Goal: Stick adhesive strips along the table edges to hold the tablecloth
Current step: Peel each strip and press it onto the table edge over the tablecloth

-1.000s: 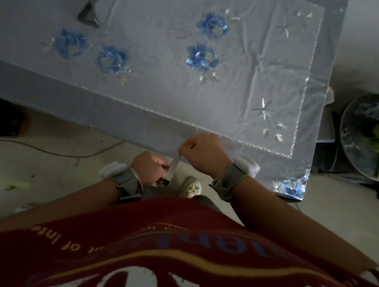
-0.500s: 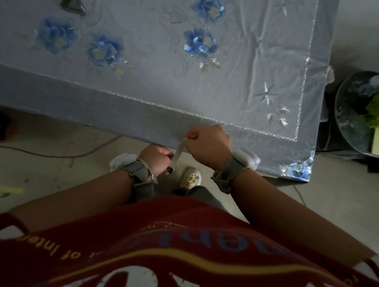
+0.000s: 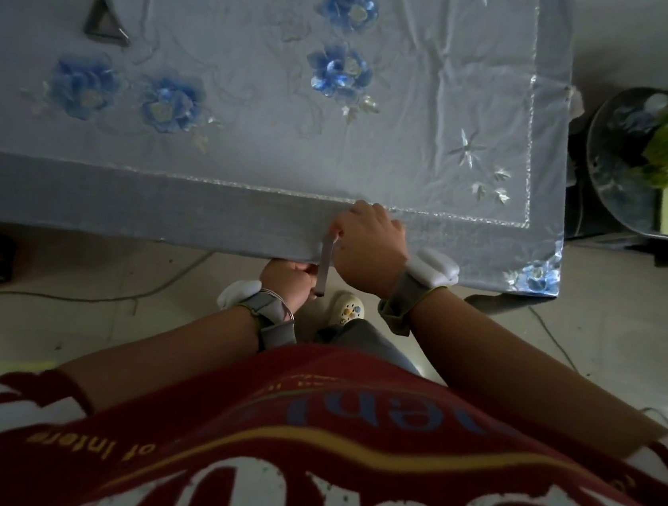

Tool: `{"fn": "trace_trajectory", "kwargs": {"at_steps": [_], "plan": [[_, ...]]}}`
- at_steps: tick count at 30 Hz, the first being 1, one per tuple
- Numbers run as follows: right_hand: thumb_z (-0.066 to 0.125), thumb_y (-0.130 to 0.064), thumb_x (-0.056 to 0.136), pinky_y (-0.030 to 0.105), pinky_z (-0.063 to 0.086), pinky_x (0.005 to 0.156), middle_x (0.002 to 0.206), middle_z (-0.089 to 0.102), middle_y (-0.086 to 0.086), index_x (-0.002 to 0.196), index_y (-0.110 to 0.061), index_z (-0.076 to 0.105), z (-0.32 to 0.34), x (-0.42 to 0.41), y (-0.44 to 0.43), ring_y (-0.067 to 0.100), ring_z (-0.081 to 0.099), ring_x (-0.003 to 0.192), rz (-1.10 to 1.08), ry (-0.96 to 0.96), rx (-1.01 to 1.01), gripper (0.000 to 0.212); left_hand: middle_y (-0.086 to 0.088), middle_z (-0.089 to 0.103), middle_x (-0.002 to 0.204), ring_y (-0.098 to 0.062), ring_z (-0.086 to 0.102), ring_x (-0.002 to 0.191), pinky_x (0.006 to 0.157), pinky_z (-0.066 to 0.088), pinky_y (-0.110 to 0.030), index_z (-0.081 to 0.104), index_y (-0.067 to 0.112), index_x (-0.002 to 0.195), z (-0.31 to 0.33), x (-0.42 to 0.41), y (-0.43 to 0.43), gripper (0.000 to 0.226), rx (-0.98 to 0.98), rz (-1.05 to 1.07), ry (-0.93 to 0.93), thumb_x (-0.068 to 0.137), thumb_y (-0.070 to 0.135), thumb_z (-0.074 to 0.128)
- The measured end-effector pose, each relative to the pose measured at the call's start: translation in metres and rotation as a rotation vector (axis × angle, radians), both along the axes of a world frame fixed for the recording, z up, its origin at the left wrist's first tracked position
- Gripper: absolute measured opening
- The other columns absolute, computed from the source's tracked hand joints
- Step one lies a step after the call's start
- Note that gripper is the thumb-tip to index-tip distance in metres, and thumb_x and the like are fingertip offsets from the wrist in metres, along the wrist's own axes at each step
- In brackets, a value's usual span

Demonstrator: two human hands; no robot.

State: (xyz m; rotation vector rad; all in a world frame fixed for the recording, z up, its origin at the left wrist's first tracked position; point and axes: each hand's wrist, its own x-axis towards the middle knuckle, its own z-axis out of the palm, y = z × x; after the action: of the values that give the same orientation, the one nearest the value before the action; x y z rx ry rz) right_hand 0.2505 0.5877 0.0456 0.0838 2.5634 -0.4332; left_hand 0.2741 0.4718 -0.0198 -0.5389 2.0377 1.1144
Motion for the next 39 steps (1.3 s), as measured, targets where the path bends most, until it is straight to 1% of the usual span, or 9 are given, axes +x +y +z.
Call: {"fn": "trace_trajectory", "kwargs": {"at_steps": [3,8,14,19,23,27,30,33,39], "plan": [[0.043,-0.020,0.088,0.039,0.034,0.100,0.119,0.049,0.006,0.109,-0.019,0.060,-0.002,0.002,0.001,0.024,0.043,0.114,0.023,0.049,-0.005,0.027,-0.012,0.062,0.079,0.003,0.050,0.029,0.031,0.034,-0.007,0.067,-0.006,0.096,0.003,-0.001,0.000,0.024,0.055,0.032,-0.002,0.085,-0.003,0.045],[0.047,-0.007,0.082,0.036,0.039,0.096,0.117,0.045,0.009,0.111,-0.010,0.056,-0.014,0.020,0.004,0.025,0.045,0.105,-0.088,0.201,-0.159,0.030,-0.006,0.057,0.060,0.003,0.049,0.028,0.030,0.029,-0.007,0.067,0.000,0.081,0.001,0.001,-0.003,0.018,0.098,0.021,0.021,0.087,0.003,0.051],[0.054,-0.004,0.079,0.023,0.044,0.082,0.124,0.047,0.010,0.129,-0.012,0.047,-0.017,0.026,0.015,0.021,0.051,0.107,-0.254,0.281,-0.326,0.052,-0.008,0.062,0.075,-0.001,0.055,0.033,0.030,0.031,-0.013,0.059,0.014,0.066,-0.004,0.000,-0.005,0.024,0.187,0.095,-0.076,0.089,0.008,0.052],[0.047,-0.053,0.083,0.037,0.029,0.107,0.138,0.050,0.002,0.135,-0.016,0.045,-0.033,0.053,0.027,0.021,0.040,0.127,0.039,0.442,-0.102,0.064,-0.010,0.063,0.076,-0.018,0.059,0.063,0.055,0.045,-0.024,0.060,0.010,0.068,0.010,-0.002,-0.017,0.023,0.228,0.022,-0.068,0.089,0.016,0.054],[0.038,-0.077,0.075,0.036,0.008,0.117,0.155,0.026,0.002,0.146,-0.014,0.027,-0.049,0.068,0.031,0.018,0.019,0.143,0.245,0.397,0.070,0.096,-0.007,0.071,0.082,-0.019,0.066,0.078,0.068,0.051,-0.029,0.071,0.011,0.082,0.031,0.001,-0.040,0.017,0.094,-0.199,0.242,0.087,0.019,0.057],[0.047,-0.079,0.068,0.040,0.019,0.117,0.154,0.029,0.005,0.146,-0.012,0.027,-0.057,0.069,0.027,0.021,0.026,0.141,0.224,0.450,0.151,0.104,-0.009,0.070,0.079,-0.020,0.063,0.069,0.062,0.046,-0.023,0.070,0.009,0.081,0.052,-0.011,-0.055,0.021,0.024,-0.337,0.748,0.084,0.020,0.053],[0.049,-0.077,0.070,0.037,0.020,0.115,0.152,0.033,0.003,0.144,-0.013,0.030,-0.060,0.069,0.023,0.019,0.028,0.138,0.164,0.514,0.144,0.099,-0.015,0.064,0.104,-0.032,0.058,0.095,0.080,0.046,-0.037,0.067,0.009,0.092,0.037,-0.038,-0.058,0.024,-0.242,-0.524,1.119,0.082,0.024,0.052],[0.050,-0.075,0.071,0.036,0.019,0.115,0.151,0.034,0.000,0.144,-0.016,0.031,-0.062,0.070,0.023,0.018,0.029,0.138,0.143,0.560,0.127,0.095,-0.012,0.031,0.150,-0.038,0.027,0.136,0.107,0.025,-0.056,0.041,0.022,0.134,0.019,-0.053,-0.058,0.052,-0.543,-0.691,0.950,0.086,0.043,0.042],[0.052,-0.070,0.075,0.035,0.024,0.113,0.147,0.041,-0.001,0.139,-0.016,0.042,-0.067,0.068,0.024,0.016,0.034,0.135,0.119,0.691,0.098,0.085,-0.010,0.020,0.155,-0.040,0.015,0.141,0.108,0.016,-0.066,0.020,0.026,0.145,0.010,-0.056,-0.058,0.059,-0.656,-0.907,0.889,0.090,0.047,0.026]]}}
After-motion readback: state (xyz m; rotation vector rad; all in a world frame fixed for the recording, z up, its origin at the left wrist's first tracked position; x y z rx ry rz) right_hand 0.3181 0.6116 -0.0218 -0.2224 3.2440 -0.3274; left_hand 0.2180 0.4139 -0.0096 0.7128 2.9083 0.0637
